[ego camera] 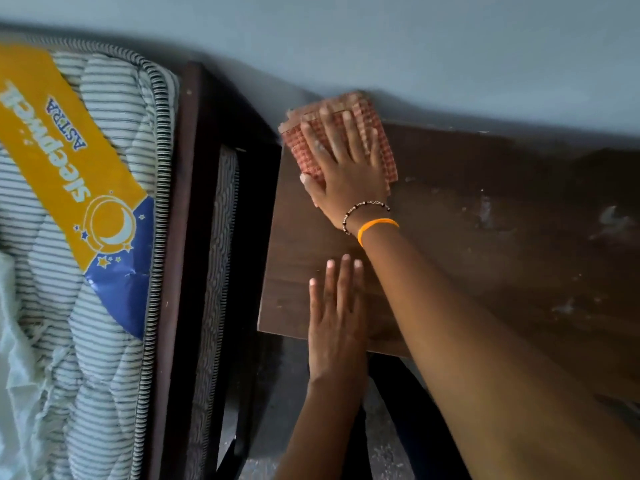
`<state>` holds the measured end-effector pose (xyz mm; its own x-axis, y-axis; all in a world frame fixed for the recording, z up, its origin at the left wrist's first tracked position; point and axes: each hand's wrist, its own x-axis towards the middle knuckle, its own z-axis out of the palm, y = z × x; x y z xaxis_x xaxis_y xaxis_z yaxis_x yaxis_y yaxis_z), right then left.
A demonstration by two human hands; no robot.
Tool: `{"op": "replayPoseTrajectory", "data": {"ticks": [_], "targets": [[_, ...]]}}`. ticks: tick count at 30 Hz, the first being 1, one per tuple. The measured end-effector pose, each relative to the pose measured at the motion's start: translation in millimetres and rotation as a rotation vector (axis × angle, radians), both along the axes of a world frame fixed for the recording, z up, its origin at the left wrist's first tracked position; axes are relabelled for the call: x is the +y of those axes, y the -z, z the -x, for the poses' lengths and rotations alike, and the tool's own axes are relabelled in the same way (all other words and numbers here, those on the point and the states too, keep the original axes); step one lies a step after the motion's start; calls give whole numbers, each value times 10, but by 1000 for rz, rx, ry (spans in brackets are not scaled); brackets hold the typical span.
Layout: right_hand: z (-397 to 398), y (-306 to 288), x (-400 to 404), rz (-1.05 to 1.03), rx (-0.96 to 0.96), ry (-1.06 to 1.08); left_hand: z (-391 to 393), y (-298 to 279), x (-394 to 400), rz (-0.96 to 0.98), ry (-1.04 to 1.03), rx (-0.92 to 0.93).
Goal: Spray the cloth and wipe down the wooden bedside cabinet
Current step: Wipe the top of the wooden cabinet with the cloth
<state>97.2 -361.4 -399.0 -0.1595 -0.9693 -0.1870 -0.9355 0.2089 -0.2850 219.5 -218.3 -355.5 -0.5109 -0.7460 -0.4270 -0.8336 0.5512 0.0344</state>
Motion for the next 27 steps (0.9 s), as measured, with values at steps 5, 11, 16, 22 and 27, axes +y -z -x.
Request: {"op": "replayPoseTrajectory", "data": {"ticks": [5,11,16,22,27], "targets": [[727,54,539,-1,67,237,95,-3,-16,-1,8,-25],[1552,46,1189,-32,118,428,446,-83,60,-36,180,-16],[1601,10,1469,-74,114,452,561,-25,296,-49,298,-42],[1140,24,2081,-112,140,522,485,-28,278,-80,104,-127],[1016,13,1842,-119,92,517,440,-34,471,-10,5,-23]]}}
